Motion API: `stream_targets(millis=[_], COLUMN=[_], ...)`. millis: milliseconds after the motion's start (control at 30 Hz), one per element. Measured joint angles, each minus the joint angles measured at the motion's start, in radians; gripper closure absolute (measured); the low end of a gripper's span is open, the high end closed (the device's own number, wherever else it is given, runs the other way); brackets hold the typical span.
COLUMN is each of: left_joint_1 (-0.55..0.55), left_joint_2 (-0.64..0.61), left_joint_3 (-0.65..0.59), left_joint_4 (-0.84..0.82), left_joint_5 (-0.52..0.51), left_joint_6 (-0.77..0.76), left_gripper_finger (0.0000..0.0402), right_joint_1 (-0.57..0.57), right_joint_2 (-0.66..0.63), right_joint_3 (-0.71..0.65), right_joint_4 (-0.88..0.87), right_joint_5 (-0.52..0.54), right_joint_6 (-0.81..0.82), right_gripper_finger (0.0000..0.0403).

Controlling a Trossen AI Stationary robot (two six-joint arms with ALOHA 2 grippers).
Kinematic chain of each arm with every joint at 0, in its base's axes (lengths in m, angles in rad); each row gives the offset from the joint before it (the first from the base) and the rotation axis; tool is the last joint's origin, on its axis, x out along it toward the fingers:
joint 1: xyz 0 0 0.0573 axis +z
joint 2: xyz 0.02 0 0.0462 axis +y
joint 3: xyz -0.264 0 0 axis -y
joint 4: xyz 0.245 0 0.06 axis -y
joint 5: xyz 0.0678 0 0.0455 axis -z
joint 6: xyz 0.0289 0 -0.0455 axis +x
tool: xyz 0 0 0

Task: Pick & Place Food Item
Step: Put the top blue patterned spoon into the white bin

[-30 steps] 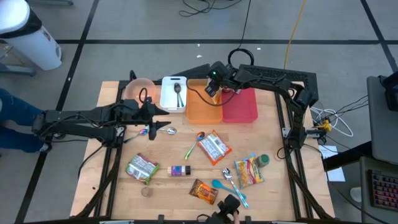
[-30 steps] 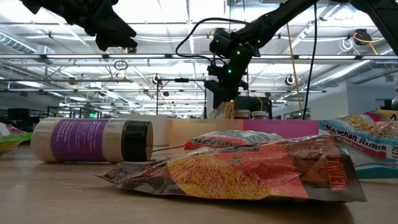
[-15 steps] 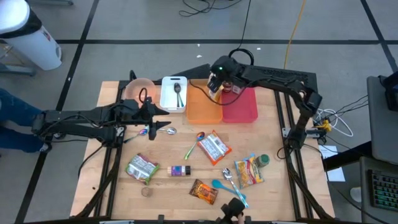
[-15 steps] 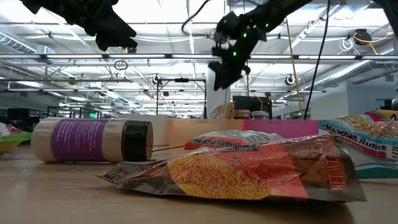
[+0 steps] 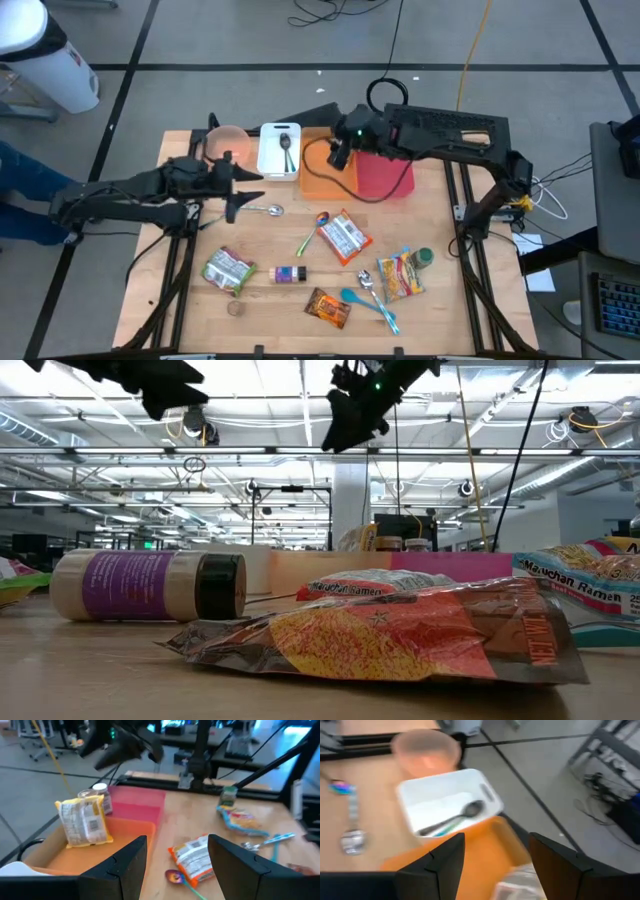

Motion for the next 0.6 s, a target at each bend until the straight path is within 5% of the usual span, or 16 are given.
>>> stream_targets(millis=[267,433,600], left_joint_1=[-0.004,-0.048,-0.125], left_joint_2=[-0.133,-0.138,-0.088], left_joint_3=[0.0,0.0,0.0], left_joint_4=[-0.214,-0.352,-0.367], left_joint_5=[0.075,0.061,0.017], left_joint_6=[-0.11,-0.183,-0.23], left_gripper_finger=[0.0186,0.0186,0.0186], right_joint_1=[0.167,0.262,0.327], right_joint_2=[0.005,0.003,0.004], right_joint_3=[-0.124,-0.327,-0.572], right_joint_4=[0.163,0.577,1.081], right_joint_5=[-0.001,-0.007,-0.166], right_joint_6=[0.073,0.127,0.126], right_gripper_finger=[0.0191,0.0189,0.0192])
